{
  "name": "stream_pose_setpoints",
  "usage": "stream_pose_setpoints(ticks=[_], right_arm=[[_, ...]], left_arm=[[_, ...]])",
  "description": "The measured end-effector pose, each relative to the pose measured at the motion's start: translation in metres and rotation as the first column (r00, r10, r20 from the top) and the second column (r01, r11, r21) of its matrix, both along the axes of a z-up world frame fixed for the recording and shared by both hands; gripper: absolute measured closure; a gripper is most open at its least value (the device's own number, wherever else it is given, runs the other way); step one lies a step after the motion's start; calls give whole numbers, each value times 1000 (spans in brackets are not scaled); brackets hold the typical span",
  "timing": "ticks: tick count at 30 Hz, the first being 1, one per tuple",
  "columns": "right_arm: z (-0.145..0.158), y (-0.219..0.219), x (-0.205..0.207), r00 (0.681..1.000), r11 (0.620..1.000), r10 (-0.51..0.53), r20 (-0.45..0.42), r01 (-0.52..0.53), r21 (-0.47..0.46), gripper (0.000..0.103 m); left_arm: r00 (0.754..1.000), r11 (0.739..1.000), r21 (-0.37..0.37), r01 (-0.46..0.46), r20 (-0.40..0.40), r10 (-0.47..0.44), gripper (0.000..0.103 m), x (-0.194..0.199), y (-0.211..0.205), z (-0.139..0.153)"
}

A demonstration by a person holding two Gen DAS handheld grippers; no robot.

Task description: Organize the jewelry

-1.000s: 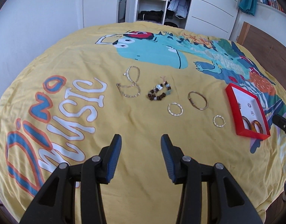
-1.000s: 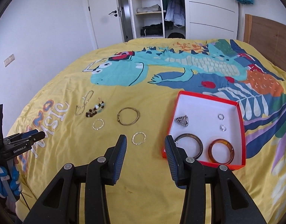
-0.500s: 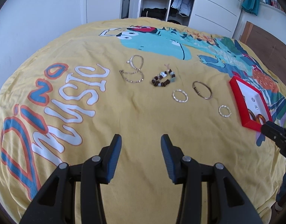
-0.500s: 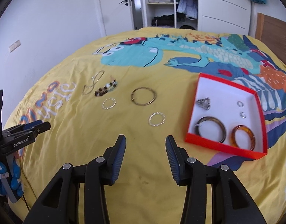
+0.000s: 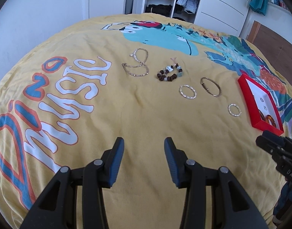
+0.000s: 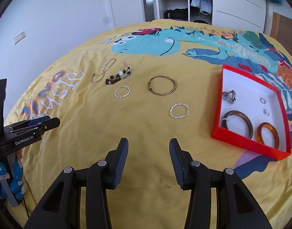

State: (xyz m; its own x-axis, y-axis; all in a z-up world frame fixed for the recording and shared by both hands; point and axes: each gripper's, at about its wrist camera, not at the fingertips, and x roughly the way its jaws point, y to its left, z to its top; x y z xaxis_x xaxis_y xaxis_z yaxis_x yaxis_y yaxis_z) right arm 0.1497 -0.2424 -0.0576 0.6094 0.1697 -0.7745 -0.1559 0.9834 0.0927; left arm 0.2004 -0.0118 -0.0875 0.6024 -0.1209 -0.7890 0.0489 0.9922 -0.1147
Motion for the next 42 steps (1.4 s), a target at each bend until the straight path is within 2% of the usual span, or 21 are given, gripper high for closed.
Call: stream_pose_setpoints(ticks=[10,21,42], right_arm=[[-13,7,-6,1000,1000,23,-5,-23,6,59],[-16,-9,-6,1000,1000,-18,-4,18,6,59],[-24,-5,11,1000,1000,-19,-7,19,-17,59]], left_arm=[[999,1000,0,28,-21,-28,61,1,-15,-5],[998,998,-11,65,-26,-65,61,1,-33,-10],[1000,998,-53,23,-2,-23,61,18,-34,-13]])
